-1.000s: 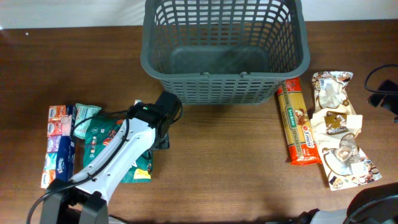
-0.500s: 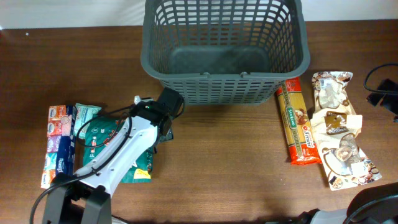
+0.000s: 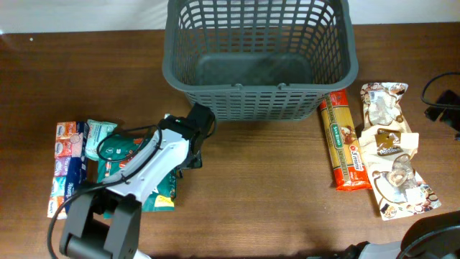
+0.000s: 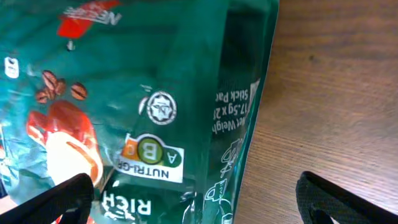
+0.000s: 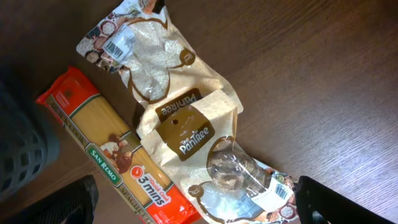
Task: Pack container
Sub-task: 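Grasp the green Nescafé bag's top edge with the left gripper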
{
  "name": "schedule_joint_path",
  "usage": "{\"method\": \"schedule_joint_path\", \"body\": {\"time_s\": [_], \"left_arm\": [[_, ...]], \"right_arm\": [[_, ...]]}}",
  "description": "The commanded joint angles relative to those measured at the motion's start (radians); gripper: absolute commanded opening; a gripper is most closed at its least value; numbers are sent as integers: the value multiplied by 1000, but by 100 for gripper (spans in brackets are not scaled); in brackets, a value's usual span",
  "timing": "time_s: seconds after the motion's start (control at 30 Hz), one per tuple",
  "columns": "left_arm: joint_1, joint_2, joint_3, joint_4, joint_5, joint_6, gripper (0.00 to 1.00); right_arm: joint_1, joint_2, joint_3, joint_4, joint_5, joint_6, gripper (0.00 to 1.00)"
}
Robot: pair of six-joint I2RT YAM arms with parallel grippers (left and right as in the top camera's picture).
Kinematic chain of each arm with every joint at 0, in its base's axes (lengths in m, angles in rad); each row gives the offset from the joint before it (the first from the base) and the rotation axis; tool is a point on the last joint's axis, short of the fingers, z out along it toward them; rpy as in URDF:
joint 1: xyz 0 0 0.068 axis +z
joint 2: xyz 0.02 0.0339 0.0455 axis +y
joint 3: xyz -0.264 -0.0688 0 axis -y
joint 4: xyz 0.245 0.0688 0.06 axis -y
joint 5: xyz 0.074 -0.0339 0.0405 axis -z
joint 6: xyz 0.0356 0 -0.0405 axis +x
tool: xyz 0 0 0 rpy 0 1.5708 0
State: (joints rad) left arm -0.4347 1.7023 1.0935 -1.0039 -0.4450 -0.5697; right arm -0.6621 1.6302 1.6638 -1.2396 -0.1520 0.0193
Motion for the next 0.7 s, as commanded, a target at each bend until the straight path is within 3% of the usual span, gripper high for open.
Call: {"method": "schedule_joint_path", "body": {"time_s": [0.0, 0.63, 0.67], "left_arm": [[-2, 34, -32, 2, 4, 38, 99], [-1, 39, -252, 218, 15, 71, 99], [-1, 39, -252, 220, 14, 71, 94]], "right_arm": [[-1, 4, 0, 10, -10, 1, 99], [-1, 4, 0, 23, -10, 1, 99], [-1, 4, 0, 22, -10, 1, 99]]}}
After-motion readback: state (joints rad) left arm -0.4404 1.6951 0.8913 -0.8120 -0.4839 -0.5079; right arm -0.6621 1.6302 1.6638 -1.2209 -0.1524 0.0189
